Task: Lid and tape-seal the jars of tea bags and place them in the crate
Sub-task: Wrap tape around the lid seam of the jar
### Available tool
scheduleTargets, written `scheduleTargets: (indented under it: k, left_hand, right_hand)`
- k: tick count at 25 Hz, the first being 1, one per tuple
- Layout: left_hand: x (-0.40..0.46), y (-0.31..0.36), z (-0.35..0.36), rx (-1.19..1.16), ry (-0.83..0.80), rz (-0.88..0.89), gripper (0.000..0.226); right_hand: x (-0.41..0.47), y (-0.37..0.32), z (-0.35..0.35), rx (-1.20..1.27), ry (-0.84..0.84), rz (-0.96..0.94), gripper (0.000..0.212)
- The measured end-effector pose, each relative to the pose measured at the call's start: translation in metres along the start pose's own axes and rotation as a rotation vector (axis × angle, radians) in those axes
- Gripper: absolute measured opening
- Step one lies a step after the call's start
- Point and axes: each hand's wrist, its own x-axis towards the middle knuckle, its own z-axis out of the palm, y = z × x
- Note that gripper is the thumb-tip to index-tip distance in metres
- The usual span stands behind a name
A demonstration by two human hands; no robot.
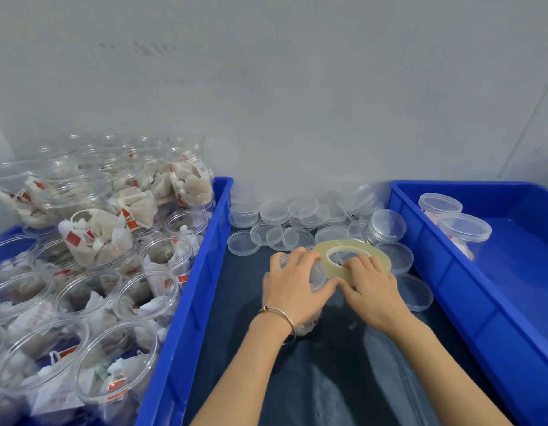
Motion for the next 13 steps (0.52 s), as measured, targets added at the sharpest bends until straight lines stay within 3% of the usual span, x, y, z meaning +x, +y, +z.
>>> scheduleTargets:
  k: [5,13]
  left_hand:
    - [0.0002,0.0042,0.0048,0.005,0.088,-0.032,0.040]
    - [0.0014,0.0063,0.0104,0.163,0.160,-0.034,0.039]
  right_hand:
    - [-0.0001,-0.0095,0.0043,-0.006,0.103,0.042,0.031]
    - [-0.0045,-0.0093,0.0004,-0.036,0.096,0.075,0.035]
